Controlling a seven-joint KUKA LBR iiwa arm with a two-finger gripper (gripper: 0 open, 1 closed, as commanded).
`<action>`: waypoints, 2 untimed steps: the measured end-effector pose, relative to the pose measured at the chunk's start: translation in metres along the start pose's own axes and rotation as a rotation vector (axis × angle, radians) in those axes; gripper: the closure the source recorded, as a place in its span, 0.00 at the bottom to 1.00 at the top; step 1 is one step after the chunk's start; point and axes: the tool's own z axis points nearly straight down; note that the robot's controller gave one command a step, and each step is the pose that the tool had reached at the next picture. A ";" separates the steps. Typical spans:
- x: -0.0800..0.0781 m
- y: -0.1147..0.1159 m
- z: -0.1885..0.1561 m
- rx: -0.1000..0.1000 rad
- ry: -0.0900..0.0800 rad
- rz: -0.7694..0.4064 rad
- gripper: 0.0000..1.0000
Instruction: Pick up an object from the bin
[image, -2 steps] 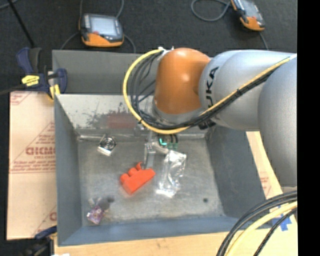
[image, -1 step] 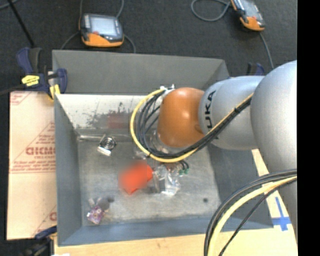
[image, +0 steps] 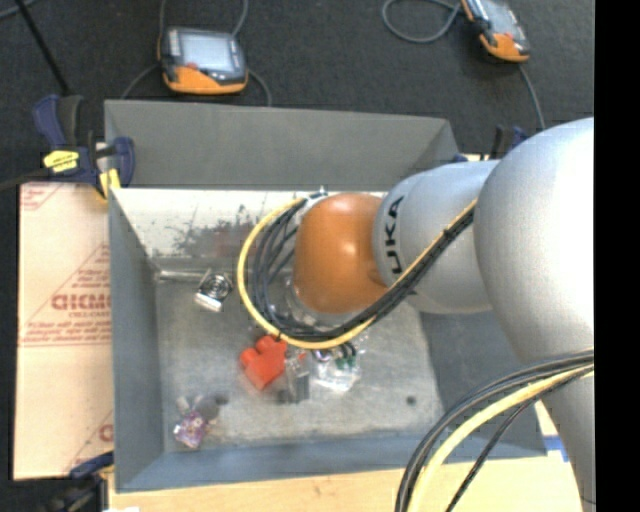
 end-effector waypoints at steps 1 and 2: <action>-0.001 -0.003 -0.001 0.002 -0.003 0.005 1.00; -0.012 0.020 -0.134 0.004 -0.010 -0.041 1.00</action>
Offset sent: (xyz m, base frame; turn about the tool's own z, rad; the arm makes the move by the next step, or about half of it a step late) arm 0.0000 0.0000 0.0000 0.0000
